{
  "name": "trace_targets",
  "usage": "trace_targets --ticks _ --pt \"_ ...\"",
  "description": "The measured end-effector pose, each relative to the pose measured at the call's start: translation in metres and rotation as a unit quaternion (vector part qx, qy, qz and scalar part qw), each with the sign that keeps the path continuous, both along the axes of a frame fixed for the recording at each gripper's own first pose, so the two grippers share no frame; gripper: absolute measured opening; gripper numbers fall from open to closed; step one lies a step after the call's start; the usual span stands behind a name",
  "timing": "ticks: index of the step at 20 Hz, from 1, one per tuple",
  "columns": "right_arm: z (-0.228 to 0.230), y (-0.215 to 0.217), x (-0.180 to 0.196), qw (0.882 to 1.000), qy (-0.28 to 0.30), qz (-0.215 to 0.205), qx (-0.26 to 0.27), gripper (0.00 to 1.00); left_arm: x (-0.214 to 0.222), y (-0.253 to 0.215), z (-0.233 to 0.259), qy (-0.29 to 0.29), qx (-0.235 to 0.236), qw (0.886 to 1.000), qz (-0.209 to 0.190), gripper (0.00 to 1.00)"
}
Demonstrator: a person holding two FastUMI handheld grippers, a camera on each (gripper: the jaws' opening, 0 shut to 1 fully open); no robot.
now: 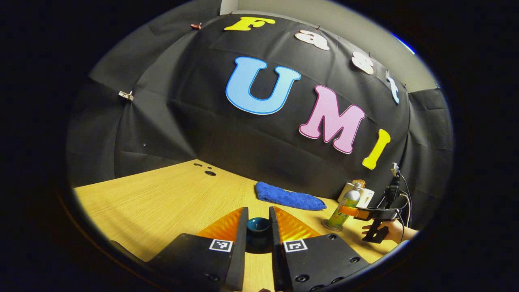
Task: Open the teacup lid with one hand, grasp the water bottle and pour water into the teacup with the other hand; after pouring, place the water bottle on the coaster and then close the teacup lid.
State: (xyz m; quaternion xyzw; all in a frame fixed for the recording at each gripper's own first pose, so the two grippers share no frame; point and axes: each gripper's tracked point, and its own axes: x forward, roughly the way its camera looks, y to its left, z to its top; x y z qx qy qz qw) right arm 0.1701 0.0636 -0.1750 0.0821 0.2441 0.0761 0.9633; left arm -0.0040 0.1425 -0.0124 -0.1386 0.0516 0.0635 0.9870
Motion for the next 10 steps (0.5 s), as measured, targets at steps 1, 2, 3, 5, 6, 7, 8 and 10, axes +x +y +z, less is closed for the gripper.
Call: trace_targets --ticks 1,2,3,5,6,7,8,10 --pt "0.000 -0.001 -0.003 1.000 0.003 0.000 0.001 0.96 0.000 -0.002 -0.001 0.001 0.002 1.000 -0.002 0.31" --pt "0.002 -0.003 -0.007 1.000 0.003 0.002 0.001 0.96 0.000 -0.005 -0.001 0.003 0.006 1.000 -0.003 0.31" --pt "0.006 -0.005 -0.011 1.000 -0.001 0.002 0.000 0.96 0.000 -0.007 -0.001 0.005 0.013 1.000 -0.002 0.31" --pt "0.021 -0.011 -0.024 1.000 -0.020 0.004 -0.013 0.97 0.002 -0.015 -0.001 0.007 0.031 0.999 -0.004 0.31" --pt "0.031 -0.013 -0.031 0.999 -0.036 0.007 -0.023 0.96 0.001 -0.021 -0.002 0.009 0.037 0.999 -0.009 0.31" --pt "0.041 -0.016 -0.040 0.998 -0.050 0.011 -0.031 0.96 0.002 -0.028 -0.002 0.011 0.039 0.999 -0.017 0.31" --pt "0.051 -0.018 -0.049 0.997 -0.065 0.011 -0.038 0.97 0.003 -0.037 -0.001 0.009 0.039 0.999 -0.026 0.31" --pt "0.072 -0.025 -0.067 0.994 -0.098 0.013 -0.051 0.96 0.004 -0.054 0.002 0.006 0.038 0.998 -0.042 0.31"
